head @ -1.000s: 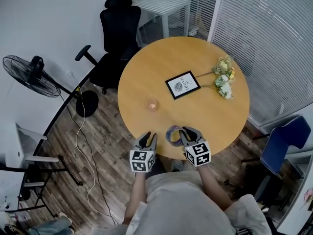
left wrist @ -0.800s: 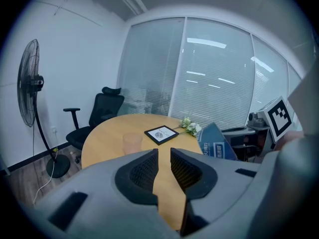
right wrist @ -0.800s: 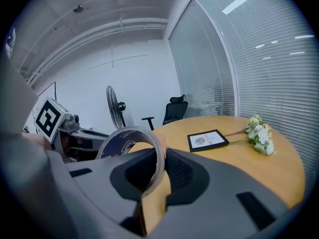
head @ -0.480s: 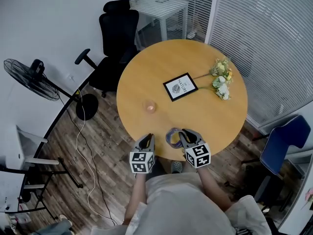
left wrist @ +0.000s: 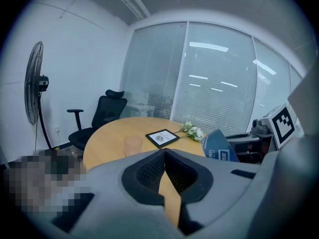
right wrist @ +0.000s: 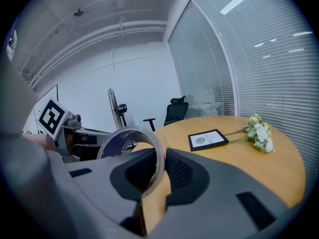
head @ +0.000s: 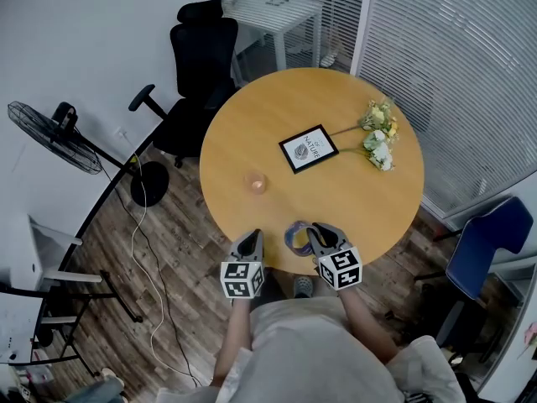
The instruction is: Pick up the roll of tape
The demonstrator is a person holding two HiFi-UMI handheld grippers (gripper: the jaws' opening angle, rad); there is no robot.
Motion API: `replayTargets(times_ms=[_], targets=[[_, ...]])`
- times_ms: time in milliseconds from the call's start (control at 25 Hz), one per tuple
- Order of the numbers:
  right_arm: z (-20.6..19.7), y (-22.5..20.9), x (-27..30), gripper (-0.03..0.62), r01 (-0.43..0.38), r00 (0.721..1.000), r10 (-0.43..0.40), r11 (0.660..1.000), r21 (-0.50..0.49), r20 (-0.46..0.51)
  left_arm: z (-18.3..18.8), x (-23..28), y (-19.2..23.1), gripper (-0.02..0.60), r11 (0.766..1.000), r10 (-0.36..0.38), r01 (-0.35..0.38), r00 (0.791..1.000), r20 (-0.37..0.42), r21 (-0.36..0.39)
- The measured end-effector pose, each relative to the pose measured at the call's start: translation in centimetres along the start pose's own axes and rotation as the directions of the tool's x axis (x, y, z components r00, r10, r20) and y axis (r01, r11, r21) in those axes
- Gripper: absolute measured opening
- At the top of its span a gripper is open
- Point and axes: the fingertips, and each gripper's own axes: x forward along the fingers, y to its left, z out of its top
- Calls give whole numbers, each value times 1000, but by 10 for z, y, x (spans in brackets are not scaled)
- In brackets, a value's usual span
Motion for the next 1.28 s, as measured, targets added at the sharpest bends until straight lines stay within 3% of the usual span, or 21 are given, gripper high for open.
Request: replayTargets(times_ms=[1280], targets=[[-9, 14, -6, 54, -9, 1000, 9, 1000, 22, 1, -10, -7, -2, 9, 999, -31, 31, 999, 11, -7]])
